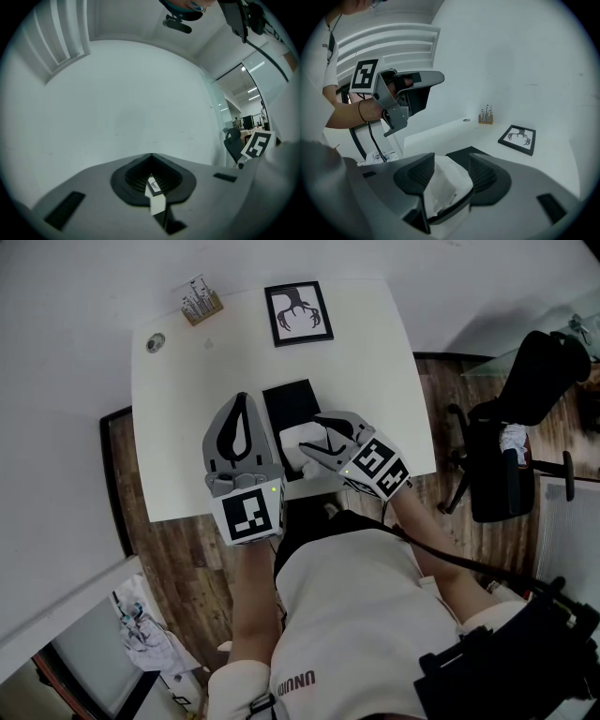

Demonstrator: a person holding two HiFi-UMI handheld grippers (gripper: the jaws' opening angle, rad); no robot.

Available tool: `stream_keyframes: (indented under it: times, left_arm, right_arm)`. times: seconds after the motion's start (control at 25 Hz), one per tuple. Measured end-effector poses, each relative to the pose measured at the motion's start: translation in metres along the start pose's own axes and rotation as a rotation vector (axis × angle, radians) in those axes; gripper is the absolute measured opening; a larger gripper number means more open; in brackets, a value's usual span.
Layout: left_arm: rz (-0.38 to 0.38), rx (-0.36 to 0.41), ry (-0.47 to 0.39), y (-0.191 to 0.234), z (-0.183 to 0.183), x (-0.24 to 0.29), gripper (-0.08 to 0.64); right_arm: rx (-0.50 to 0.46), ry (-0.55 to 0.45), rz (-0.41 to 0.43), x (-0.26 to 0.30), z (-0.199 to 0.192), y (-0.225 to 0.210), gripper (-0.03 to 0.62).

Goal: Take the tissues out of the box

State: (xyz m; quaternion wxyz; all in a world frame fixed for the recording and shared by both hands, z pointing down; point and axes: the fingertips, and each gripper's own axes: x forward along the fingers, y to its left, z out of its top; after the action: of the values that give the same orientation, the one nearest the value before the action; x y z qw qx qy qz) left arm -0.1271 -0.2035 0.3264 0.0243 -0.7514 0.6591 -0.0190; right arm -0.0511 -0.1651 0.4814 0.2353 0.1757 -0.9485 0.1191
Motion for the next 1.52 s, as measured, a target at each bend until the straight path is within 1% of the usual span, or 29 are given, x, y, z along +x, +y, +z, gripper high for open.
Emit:
stream_keyframes:
  times: [0.64,0.96,1.12,1.52]
  left_arm:
    - [0.016,-0.008,0.007,0.007,-0.004,-0.003,0.012]
    - [0.018,-0.009,0.01,0.008,-0.005,-0.004,0.012]
    - [0.02,-0.011,0.011,0.008,-0.005,-0.004,0.012]
    - [0.023,-0.007,0.007,0.01,-0.005,-0.004,0.012]
  right_arm:
    - [-0.031,0.077,0.02,0.008,-0.018,0.006,0.232]
    - [-0.072,0.108,0.005,0.01,-0.021,0.007,0.232]
    - [-0.096,0.14,-0.007,0.011,-0.026,0.006,0.23]
    - [-0.135,0.155,-0.017,0.012,-0.028,0.005,0.189]
